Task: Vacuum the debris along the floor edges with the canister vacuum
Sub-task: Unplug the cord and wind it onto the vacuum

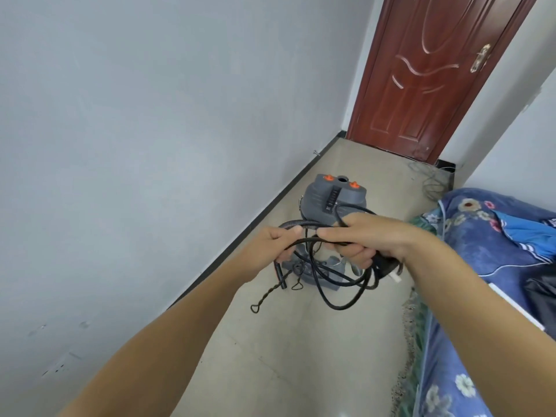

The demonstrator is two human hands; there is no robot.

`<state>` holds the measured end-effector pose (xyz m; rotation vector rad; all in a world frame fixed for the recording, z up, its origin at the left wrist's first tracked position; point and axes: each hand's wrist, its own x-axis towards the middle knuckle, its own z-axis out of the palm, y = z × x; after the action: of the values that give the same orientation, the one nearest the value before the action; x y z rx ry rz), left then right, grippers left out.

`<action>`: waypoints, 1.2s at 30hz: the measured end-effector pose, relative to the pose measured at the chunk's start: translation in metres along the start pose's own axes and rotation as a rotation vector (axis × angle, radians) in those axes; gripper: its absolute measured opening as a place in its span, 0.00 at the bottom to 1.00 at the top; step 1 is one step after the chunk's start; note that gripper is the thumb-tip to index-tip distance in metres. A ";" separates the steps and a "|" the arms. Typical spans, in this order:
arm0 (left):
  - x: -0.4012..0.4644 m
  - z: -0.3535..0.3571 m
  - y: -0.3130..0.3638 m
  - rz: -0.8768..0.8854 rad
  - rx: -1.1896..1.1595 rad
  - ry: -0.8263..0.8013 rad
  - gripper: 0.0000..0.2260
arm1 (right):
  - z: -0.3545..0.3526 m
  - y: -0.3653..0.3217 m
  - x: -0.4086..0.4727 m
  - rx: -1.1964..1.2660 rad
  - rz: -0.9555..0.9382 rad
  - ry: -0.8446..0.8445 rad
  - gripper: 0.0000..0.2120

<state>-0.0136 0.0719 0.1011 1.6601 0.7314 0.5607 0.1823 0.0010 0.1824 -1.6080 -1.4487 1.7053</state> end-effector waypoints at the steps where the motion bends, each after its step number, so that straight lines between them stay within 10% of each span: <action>1: -0.001 -0.002 -0.008 -0.018 -0.005 0.048 0.25 | -0.008 -0.003 -0.013 0.031 -0.057 -0.069 0.18; 14: 0.003 0.001 -0.075 -0.368 0.326 0.349 0.29 | -0.024 -0.017 -0.051 0.803 -0.286 0.184 0.15; 22: -0.004 -0.053 0.039 -0.033 0.396 0.624 0.27 | -0.046 0.015 -0.014 1.435 -0.337 0.518 0.19; 27: -0.010 -0.063 0.060 0.190 0.438 0.585 0.24 | -0.046 0.033 -0.023 1.362 -0.380 0.454 0.12; 30: -0.005 -0.066 0.016 0.039 0.510 0.437 0.19 | -0.047 0.038 -0.054 1.581 -0.606 0.366 0.18; 33: -0.003 -0.053 -0.036 -0.174 0.549 0.345 0.18 | -0.047 0.021 -0.047 1.112 -0.597 0.780 0.21; 36: -0.007 -0.036 -0.057 -0.231 0.407 0.233 0.15 | -0.052 -0.003 -0.044 1.377 -0.631 0.588 0.16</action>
<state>-0.0533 0.0983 0.0525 1.8638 1.2562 0.4638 0.2394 -0.0131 0.2168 -0.6240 -0.1981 1.1424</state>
